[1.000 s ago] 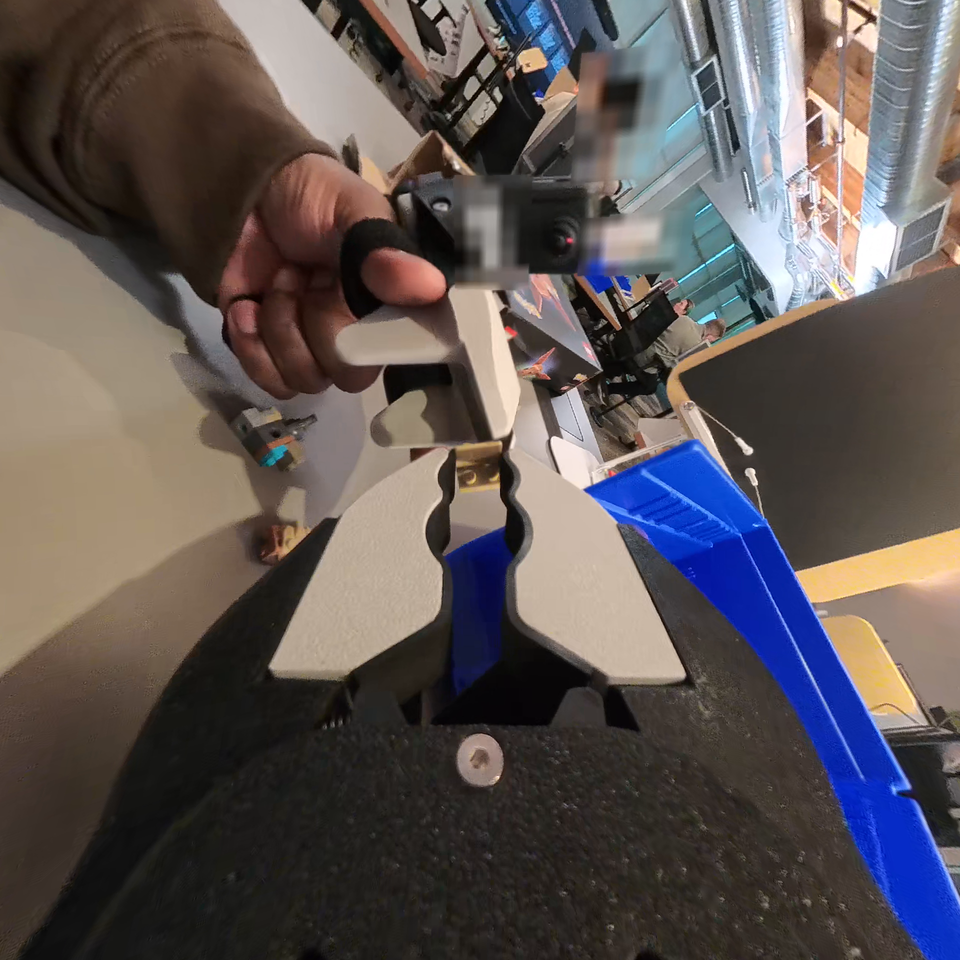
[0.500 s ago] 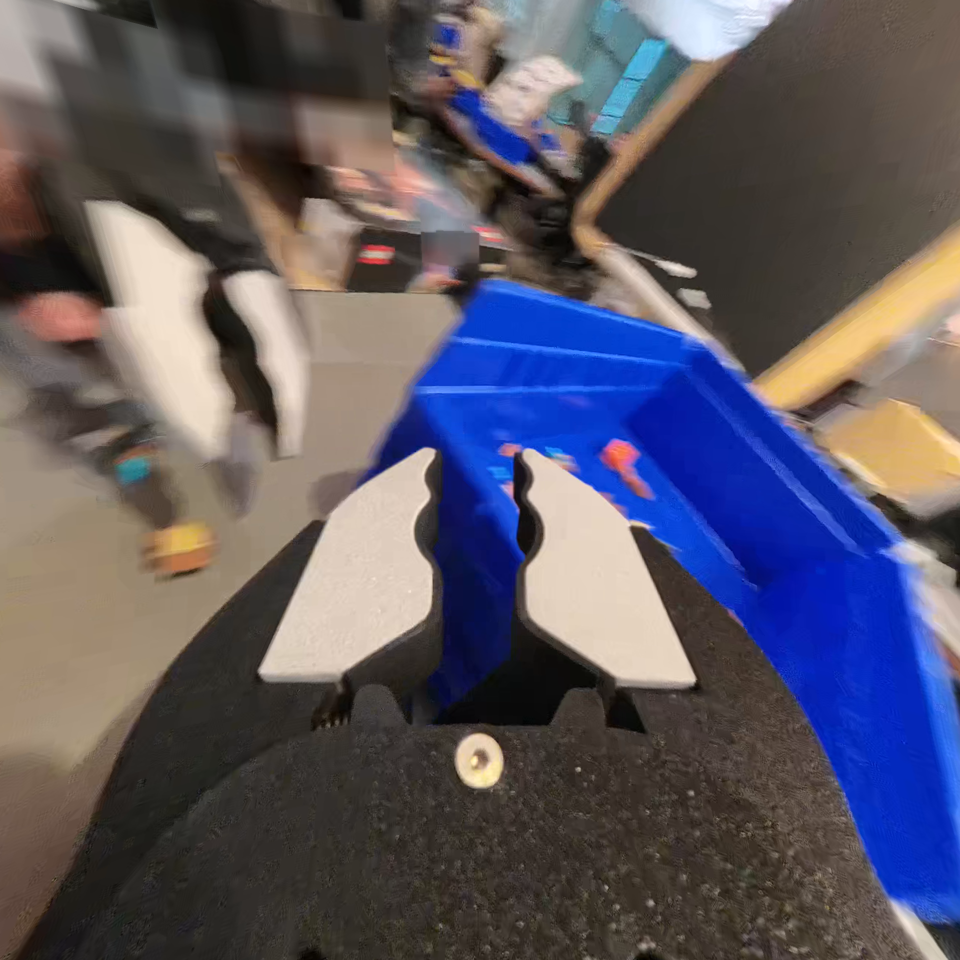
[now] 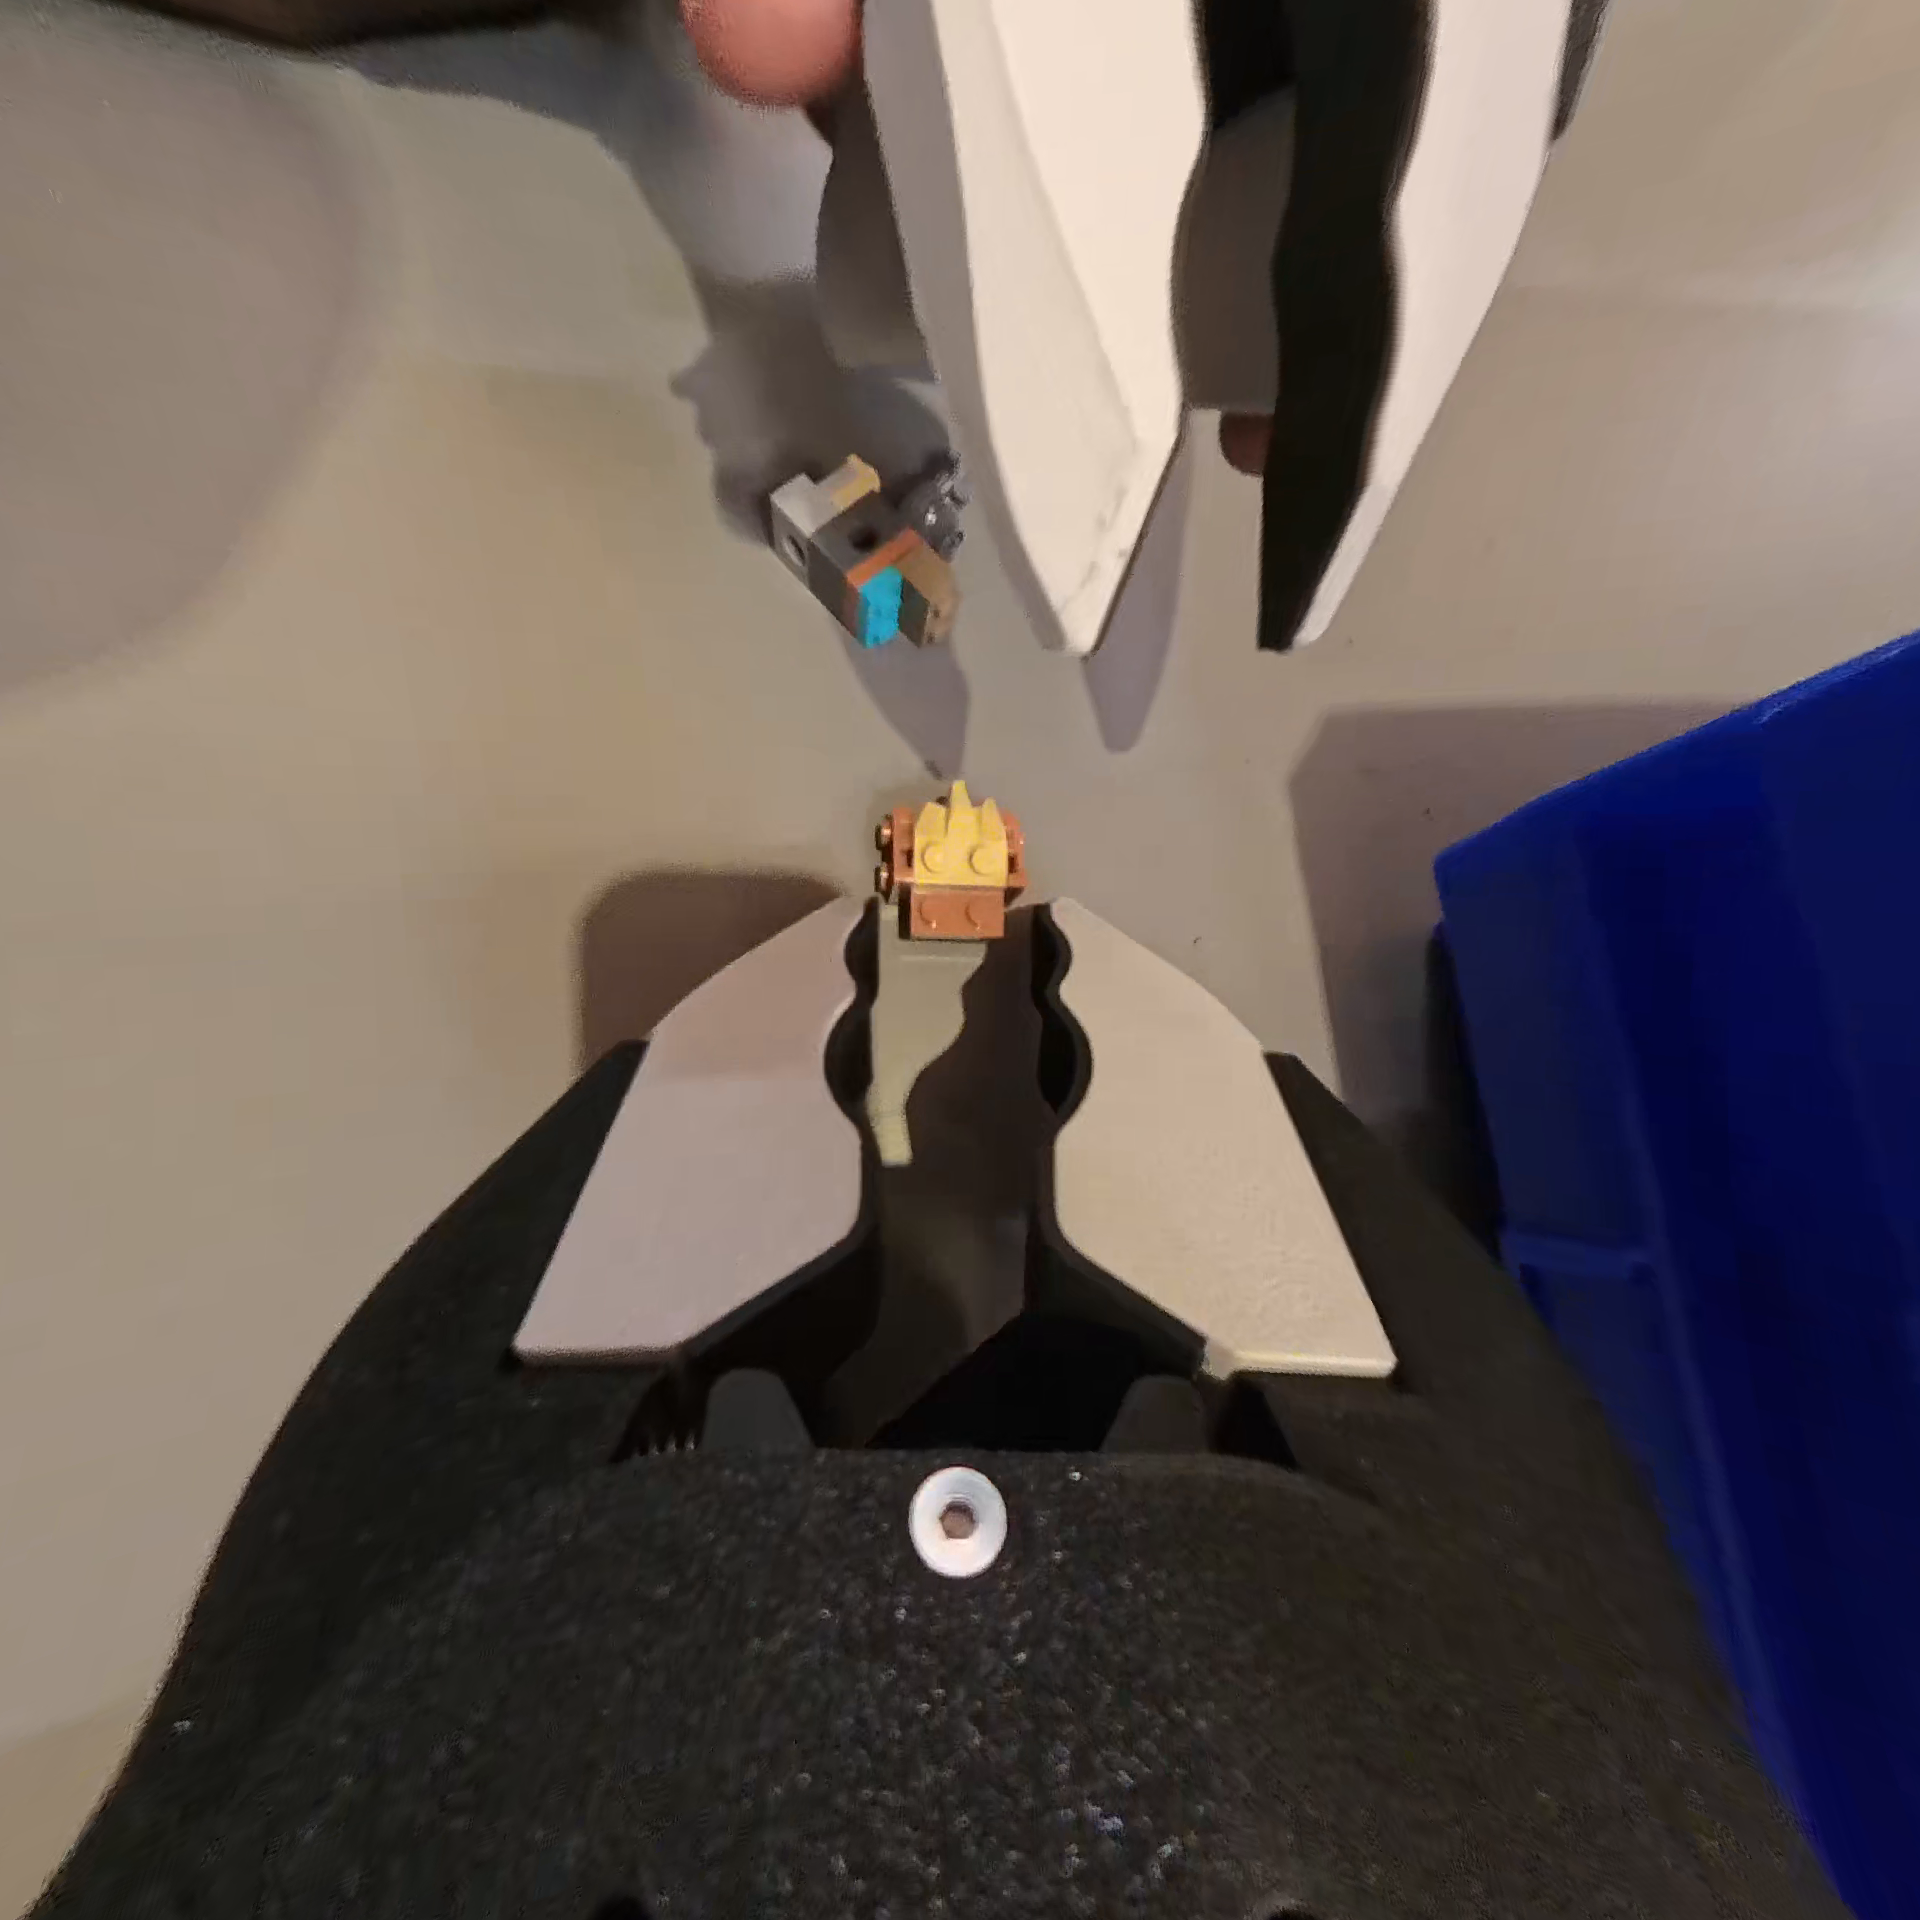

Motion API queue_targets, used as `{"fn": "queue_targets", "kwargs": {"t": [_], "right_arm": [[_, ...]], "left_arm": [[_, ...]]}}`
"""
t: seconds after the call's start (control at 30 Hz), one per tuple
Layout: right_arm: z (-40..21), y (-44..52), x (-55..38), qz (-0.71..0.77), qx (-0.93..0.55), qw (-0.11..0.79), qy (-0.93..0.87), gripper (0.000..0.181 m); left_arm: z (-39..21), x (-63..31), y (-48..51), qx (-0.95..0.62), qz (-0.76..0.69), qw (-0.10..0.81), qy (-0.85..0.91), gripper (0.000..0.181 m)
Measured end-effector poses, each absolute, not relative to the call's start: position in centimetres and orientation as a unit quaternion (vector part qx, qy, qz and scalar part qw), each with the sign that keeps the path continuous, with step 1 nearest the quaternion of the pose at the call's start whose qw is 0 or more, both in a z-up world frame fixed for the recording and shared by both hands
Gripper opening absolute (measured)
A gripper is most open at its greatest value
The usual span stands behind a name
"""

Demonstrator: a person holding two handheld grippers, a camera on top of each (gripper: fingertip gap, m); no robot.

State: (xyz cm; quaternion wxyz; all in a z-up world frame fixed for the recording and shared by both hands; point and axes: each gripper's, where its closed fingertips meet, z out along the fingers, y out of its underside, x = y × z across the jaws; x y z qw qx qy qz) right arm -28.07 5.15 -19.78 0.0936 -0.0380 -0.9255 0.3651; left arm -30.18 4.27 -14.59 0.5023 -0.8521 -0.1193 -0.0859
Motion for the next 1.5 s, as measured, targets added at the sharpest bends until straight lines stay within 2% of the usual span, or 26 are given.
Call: {"fn": "queue_targets", "kwargs": {"t": [0.07, 0.23, 0.37, 0.67, 0.77, 0.9, 1.07, 1.33, 1.5], "right_arm": [[-19.7, 5.0, -28.2, 0.373, -0.046, 0.093, -0.922, 0.017], [-18.6, 5.2, -28.8, 0.414, -0.092, 0.056, -0.904, 0.017], [-16.1, 5.3, -28.8, 0.494, -0.156, -0.039, -0.854, 0.017], [-10.8, 5.1, -27.9, 0.632, -0.223, -0.275, -0.689, 0.016], [-10.5, 4.6, -27.3, 0.635, -0.216, -0.295, -0.680, 0.016], [-10.9, 4.3, -27.2, 0.625, -0.225, -0.297, -0.686, 0.017], [-12.1, 4.6, -28.2, 0.607, -0.232, -0.225, -0.726, 0.017], [-14.1, 5.5, -29.9, 0.513, -0.138, 0.074, -0.844, 0.020], [-13.8, 4.9, -30.0, 0.486, -0.070, 0.191, -0.850, 0.021]], "left_arm": [[-14.9, -30.1, 4.3, -0.857, -0.085, 0.496, -0.116, 0.032], [-15.4, -29.8, 4.2, -0.870, -0.064, 0.482, -0.081, 0.033], [-15.5, -29.0, 4.3, -0.873, -0.026, 0.487, -0.007, 0.033], [-11.3, -28.5, 5.4, -0.777, 0.021, 0.626, 0.058, 0.036], [-11.4, -28.2, 5.6, -0.771, 0.028, 0.631, 0.076, 0.034], [-12.0, -27.7, 5.8, -0.774, 0.040, 0.624, 0.099, 0.021], [-13.2, -28.7, 5.7, -0.803, 0.065, 0.586, 0.084, 0.020], [-15.3, -30.3, 5.4, -0.859, 0.117, 0.495, 0.051, 0.020], [-15.7, -31.0, 5.4, -0.865, 0.165, 0.470, 0.054, 0.019]]}}
